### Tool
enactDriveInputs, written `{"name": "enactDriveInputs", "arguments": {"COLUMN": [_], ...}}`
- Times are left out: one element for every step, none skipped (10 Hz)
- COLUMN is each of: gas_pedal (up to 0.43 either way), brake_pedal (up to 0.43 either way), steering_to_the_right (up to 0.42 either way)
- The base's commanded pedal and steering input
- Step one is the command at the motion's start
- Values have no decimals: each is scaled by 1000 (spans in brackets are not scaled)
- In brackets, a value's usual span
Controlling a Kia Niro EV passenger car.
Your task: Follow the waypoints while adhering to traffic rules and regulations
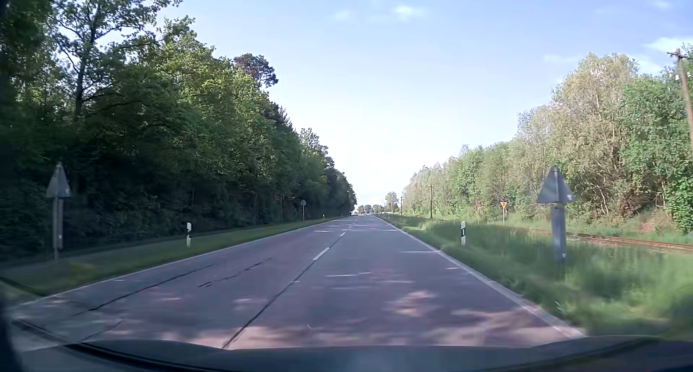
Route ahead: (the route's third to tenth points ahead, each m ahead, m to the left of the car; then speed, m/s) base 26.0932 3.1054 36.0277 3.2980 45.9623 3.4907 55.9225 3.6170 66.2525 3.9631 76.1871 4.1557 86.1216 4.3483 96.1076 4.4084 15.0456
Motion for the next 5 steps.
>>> {"name": "enactDriveInputs", "arguments": {"gas_pedal": [228,228,228,228,228], "brake_pedal": [0,0,0,0,0], "steering_to_the_right": [-5,-5,-5,-4,-3]}}
